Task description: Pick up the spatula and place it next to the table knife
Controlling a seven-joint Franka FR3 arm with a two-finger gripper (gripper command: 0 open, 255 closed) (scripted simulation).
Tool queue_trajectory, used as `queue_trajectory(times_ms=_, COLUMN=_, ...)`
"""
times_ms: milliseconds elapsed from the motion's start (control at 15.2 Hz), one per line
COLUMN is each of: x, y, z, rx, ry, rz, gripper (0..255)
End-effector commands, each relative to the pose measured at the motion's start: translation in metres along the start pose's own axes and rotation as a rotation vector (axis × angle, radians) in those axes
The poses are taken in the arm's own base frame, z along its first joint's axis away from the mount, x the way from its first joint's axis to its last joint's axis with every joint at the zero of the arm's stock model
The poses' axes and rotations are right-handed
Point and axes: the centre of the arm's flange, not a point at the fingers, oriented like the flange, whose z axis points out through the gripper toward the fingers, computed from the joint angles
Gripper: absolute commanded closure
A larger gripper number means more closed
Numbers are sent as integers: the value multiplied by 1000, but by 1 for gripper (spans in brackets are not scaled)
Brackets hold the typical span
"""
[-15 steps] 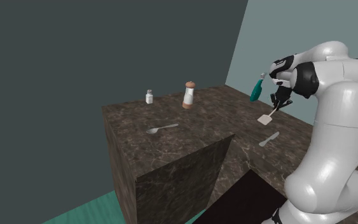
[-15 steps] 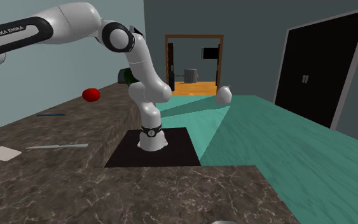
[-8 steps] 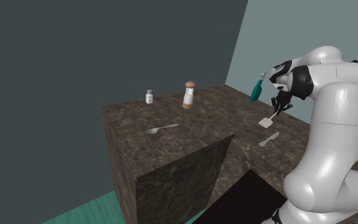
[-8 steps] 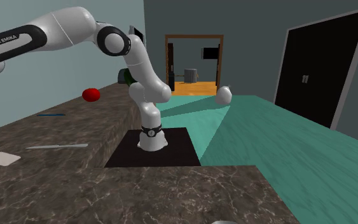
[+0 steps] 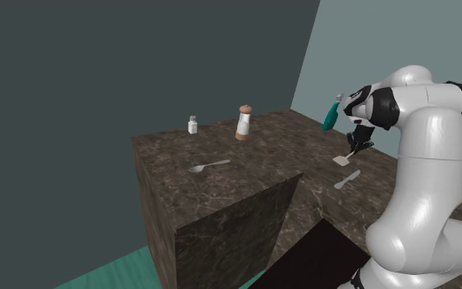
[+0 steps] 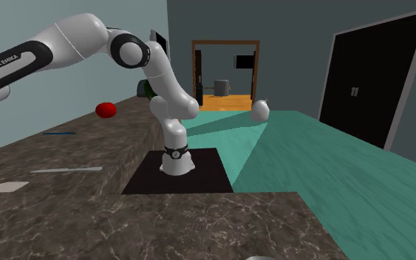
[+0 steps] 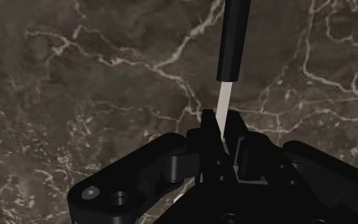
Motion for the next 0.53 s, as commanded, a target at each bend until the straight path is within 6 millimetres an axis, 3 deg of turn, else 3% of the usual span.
queue_trajectory(times_ms=0, x=1, y=0, z=5, rx=0, ry=0, rz=0, gripper=255)
queue_trajectory(times_ms=396, x=1, y=0, z=5, rx=0, ry=0, rz=0, gripper=255)
queue_trajectory(times_ms=462, x=1, y=0, z=5, rx=0, ry=0, rz=0, gripper=0)
